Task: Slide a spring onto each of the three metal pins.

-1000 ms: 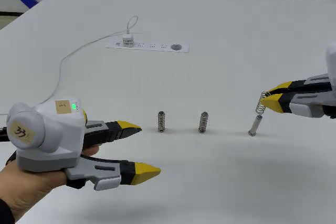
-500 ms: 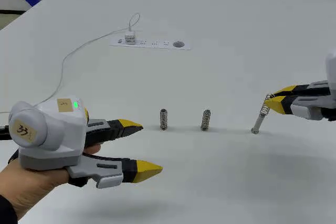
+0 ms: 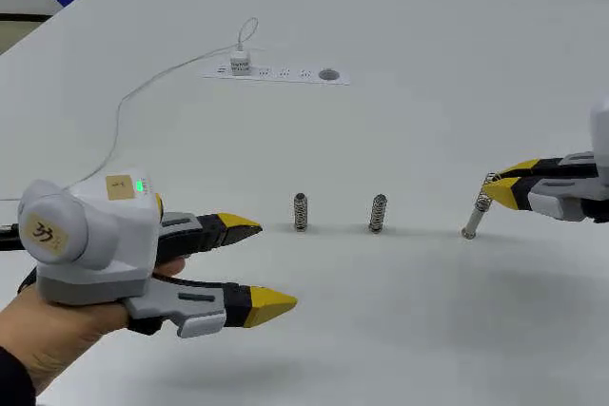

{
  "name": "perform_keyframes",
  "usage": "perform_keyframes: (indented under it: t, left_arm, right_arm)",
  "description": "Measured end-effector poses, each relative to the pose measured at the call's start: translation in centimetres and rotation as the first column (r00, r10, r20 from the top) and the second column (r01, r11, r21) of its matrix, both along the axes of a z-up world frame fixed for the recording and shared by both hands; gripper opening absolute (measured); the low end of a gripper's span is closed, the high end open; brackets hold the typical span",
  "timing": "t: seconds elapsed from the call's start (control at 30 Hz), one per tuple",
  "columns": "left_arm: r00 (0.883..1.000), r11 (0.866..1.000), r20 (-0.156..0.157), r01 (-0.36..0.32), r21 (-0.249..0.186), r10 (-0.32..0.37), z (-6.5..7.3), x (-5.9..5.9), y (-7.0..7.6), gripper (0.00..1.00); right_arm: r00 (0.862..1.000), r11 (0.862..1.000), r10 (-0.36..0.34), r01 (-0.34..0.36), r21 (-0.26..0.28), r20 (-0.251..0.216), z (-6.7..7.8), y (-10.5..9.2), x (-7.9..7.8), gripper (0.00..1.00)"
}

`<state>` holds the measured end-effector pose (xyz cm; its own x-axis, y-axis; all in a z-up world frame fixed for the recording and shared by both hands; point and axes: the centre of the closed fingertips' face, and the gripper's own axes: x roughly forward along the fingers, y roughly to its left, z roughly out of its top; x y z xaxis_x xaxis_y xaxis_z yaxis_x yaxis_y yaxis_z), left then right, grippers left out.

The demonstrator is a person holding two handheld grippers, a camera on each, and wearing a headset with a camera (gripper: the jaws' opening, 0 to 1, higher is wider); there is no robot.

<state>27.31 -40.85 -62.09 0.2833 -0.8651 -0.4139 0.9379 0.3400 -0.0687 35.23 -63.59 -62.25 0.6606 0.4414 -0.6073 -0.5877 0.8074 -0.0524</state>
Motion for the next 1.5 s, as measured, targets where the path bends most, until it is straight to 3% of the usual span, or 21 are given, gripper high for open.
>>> perform_keyframes:
  t: [0.93, 1.5]
  left_arm:
    - [1.000, 1.000, -0.004, -0.020, 0.011, 0.020, 0.0, -0.1, 0.2, 0.57]
    - [1.000, 1.000, -0.004, -0.018, 0.010, 0.018, -0.1, 0.0, 0.2, 0.57]
  right_arm:
    - [0.998, 1.000, -0.018, 0.018, -0.001, -0.058, -4.2, 0.2, -0.4, 0.12]
    - [0.998, 1.000, -0.025, 0.025, -0.002, -0.064, -4.4, 0.1, -1.1, 0.17]
